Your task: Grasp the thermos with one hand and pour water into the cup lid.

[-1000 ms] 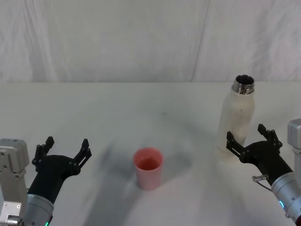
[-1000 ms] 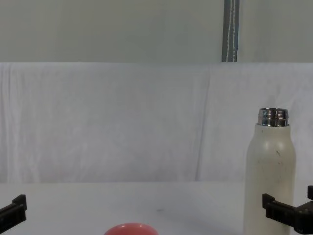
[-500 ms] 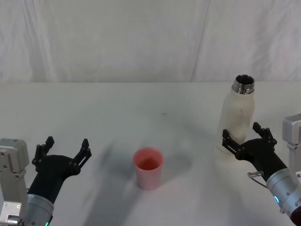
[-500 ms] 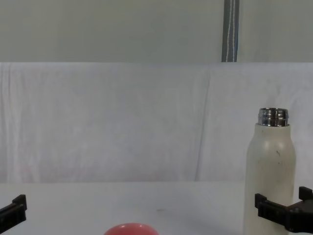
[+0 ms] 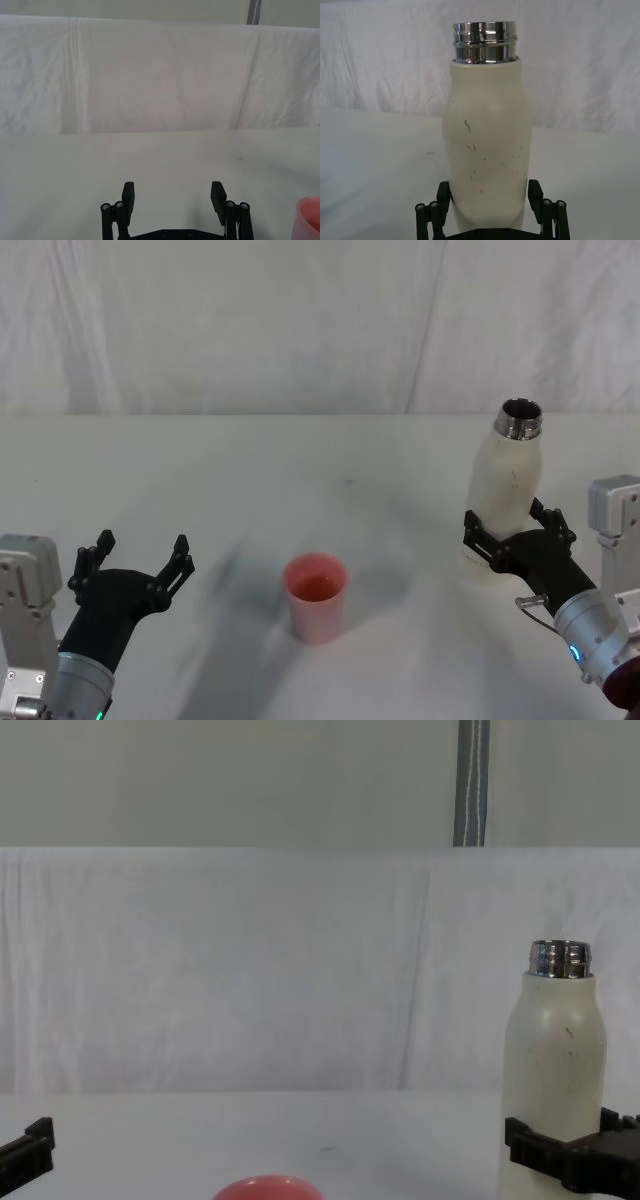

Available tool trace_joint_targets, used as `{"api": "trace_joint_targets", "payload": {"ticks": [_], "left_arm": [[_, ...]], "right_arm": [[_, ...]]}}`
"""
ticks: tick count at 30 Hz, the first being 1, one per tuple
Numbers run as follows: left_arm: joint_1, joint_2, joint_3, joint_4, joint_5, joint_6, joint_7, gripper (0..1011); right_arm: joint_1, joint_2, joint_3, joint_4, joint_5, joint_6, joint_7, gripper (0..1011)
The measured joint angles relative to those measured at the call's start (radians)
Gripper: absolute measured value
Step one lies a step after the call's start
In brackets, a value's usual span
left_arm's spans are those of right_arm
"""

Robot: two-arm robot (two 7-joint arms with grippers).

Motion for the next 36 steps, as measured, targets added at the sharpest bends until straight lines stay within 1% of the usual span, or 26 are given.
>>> {"api": "trace_joint_targets", "payload": {"ticks": [10,28,32,36], "left_arm": [[0.000,0.000,0.000,0.000,0.000,0.000,0.000,1001],[0.000,0.000,0.000,0.000,0.000,0.000,0.000,1001],[0.000,0.000,0.000,0.000,0.000,0.000,0.000,1001],[0.000,0.000,0.000,0.000,0.000,0.000,0.000,1001]], "right_arm": [[0.024,-0.007,-0.004,0.028,0.013,0.004,0.000,1000],[0.022,-0.007,-0.003,0.026,0.012,0.004,-0.001,1000],[0.021,-0.006,-0.003,0.026,0.012,0.004,-0.001,959],[0.021,-0.006,-0.003,0.025,0.011,0.004,-0.001,955]]}}
